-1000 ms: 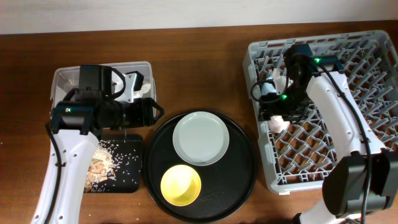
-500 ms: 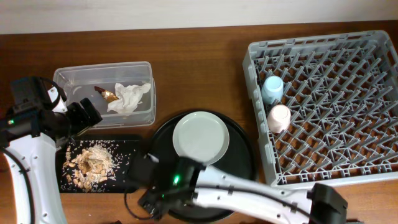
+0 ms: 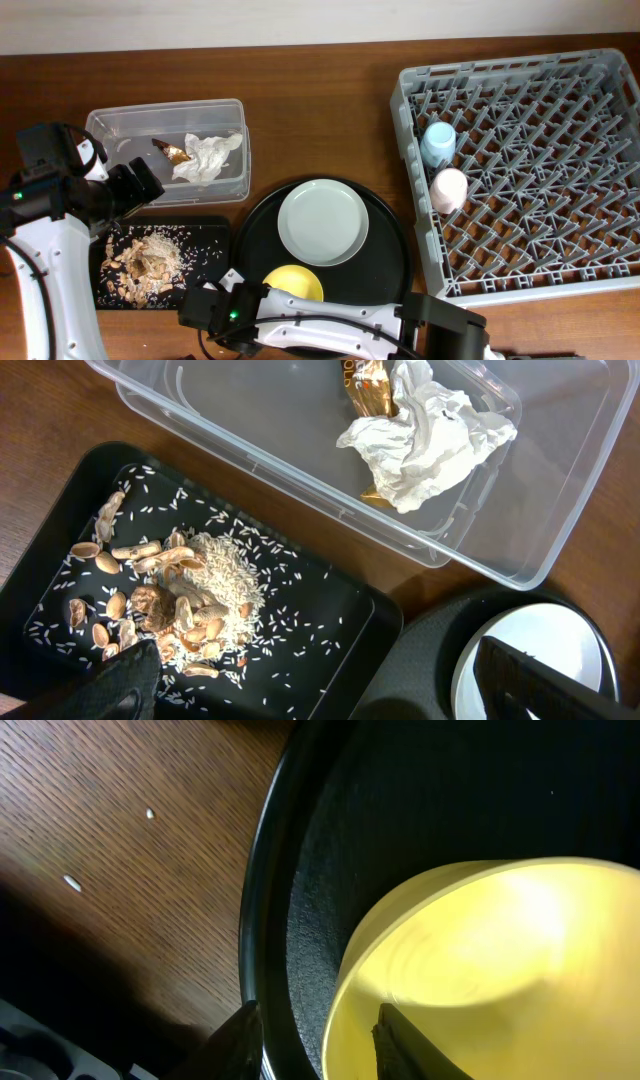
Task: Sort waste into correct bins and load items into the dishwasher rack
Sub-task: 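Grasp the yellow bowl with the right gripper, then place the yellow bowl in the back of the dish rack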
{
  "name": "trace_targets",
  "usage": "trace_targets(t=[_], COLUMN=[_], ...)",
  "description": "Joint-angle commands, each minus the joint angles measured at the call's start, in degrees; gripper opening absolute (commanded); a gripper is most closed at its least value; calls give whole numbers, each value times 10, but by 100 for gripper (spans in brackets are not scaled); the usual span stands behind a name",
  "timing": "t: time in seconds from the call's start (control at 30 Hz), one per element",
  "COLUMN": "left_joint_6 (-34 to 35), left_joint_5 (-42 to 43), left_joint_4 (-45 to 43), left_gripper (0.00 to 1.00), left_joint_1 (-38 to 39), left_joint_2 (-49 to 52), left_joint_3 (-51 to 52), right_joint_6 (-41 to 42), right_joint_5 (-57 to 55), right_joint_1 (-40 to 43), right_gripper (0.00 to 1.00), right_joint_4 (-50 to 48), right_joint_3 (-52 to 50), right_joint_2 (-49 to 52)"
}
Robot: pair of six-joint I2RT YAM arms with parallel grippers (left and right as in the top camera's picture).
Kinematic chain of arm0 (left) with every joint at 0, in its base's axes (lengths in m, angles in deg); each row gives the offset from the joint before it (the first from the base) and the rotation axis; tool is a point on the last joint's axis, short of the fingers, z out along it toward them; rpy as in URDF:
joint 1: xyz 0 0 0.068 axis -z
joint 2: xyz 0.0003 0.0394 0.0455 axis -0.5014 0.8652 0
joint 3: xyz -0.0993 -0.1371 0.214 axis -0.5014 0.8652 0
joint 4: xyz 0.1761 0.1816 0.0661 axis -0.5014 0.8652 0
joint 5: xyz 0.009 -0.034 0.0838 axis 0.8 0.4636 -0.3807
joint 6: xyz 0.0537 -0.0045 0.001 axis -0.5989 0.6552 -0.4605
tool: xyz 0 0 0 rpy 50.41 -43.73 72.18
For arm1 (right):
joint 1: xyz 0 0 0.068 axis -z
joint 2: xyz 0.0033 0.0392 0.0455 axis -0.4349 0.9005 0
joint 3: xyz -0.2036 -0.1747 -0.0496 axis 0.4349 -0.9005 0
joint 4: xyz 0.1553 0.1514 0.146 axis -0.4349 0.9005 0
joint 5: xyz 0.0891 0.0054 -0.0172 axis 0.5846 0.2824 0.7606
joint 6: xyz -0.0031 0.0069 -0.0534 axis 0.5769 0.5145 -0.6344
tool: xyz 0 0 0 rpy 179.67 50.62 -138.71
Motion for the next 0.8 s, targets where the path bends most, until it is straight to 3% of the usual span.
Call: trace_targets(t=[0.0,0.03,0.17,0.3,0.4,0.43,0.53,0.63,0.7,0.77], left_joint_6=[5,5,5,5,5,5,5,5,5,5], left_joint_5=[-2,-2,-2,-2,-2,-2,-2,-2,-2,-2], left_joint_4=[1,1,1,1,1,1,1,1,1,1], left_gripper=[99,99,99,99,99,99,99,99,99,99], left_joint_1=[-3,-3,-3,-3,-3,-3,-3,-3,-3,-3], left_joint_2=[3,3,4,4,3,3,3,3,4,4], left_joint_3=[2,2,2,2,2,2,2,2,2,2], right_joint_6=[6,5,6,5,-13,-55,-79,-120,-185,-293], right_joint_5=[-11,1,19,30,32,31,-2,-13,25,214], right_joint_1=[5,11,29,29,30,30,60,155,287,445], right_gripper=[38,38,17,4,4,4,4,4,4,4], right_joint_4=[-6,-6,-4,-4,35,64,126,131,123,79], right_joint_3=[-2,-2,-2,-1,24,57,140,150,151,151], right_joint_2=[17,24,25,25,18,4,-65,-147,-195,-207])
